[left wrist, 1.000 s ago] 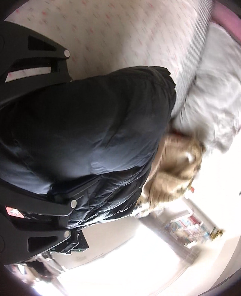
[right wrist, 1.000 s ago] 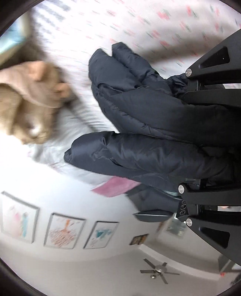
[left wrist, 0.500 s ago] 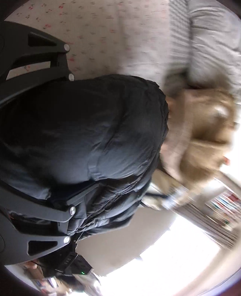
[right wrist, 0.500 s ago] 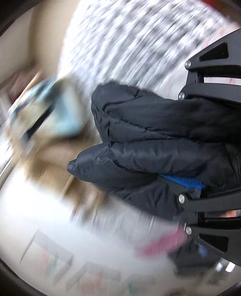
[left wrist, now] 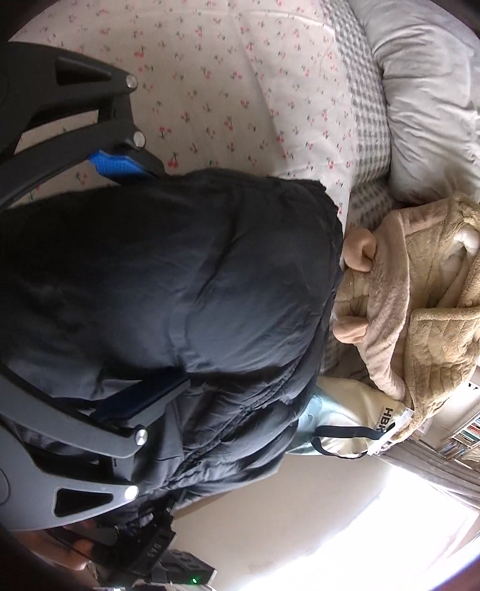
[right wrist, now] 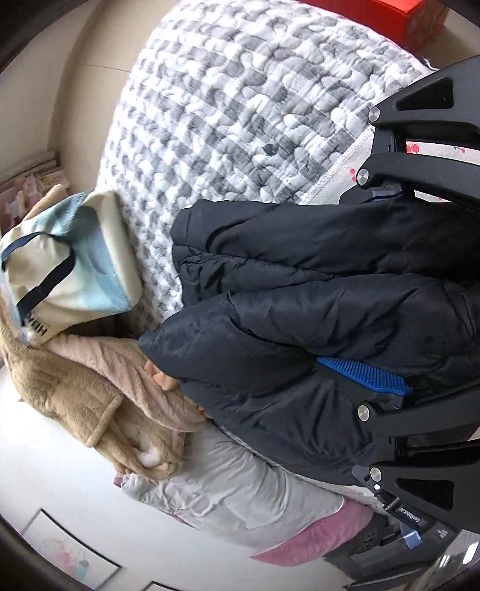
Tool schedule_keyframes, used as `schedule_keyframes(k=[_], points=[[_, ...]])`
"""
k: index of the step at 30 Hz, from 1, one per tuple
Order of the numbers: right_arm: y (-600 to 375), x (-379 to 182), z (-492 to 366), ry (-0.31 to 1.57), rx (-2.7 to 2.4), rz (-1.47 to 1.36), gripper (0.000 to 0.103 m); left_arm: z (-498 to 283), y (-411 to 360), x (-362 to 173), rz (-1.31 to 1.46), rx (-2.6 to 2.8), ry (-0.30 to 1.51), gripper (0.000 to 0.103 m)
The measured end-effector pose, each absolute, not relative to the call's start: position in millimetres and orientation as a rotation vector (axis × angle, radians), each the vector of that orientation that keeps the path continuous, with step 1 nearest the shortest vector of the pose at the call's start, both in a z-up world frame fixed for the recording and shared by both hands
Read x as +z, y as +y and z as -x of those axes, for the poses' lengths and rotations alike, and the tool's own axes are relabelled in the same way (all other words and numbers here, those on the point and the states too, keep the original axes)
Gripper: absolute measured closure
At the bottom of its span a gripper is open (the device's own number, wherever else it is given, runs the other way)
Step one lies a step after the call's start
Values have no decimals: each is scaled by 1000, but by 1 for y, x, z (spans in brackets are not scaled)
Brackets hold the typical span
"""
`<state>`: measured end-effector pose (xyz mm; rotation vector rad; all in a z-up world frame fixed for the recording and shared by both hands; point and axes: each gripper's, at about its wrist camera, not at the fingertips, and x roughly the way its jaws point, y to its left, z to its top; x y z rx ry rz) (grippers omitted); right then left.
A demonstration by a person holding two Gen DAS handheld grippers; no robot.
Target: Fold large clothes
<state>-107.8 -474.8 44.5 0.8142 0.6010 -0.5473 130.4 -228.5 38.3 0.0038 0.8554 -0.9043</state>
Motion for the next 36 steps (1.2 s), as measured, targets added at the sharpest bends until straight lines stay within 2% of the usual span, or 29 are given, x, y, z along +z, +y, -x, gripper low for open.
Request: schedule_keyframes(k=[5,9,12,16,20,23,29,32,36], points=[[-454,62,100,627,-683,-610,26,-124,-210,44,-31,-817,777,12],[-438,86,105,532,-818,-456,26,-110,-206,47,-54,-796,681,12],[-416,95,92,465,-728,-343,26,-96,-220,43,-104,-815,624,12],[-395,76,47,579,-612,-186,27,-87,-243,35,-145,-831,596,11],[-430,40,33,645,-641,-298,25,-97,-257,18,-147,-848,610,0],[-452,27,40,648,-617,-439,23,-101,-261,14,-159,-856,633,0],[-431,51,54,645,-619,-420,21,-90,-234,32,-166,-822,673,0],[-411,65,66,620,-602,-394,15,-76,-210,38,-183,-785,711,0],[-377,78,73,639,-602,-373,13,-47,-180,42,-200,-731,755,0]])
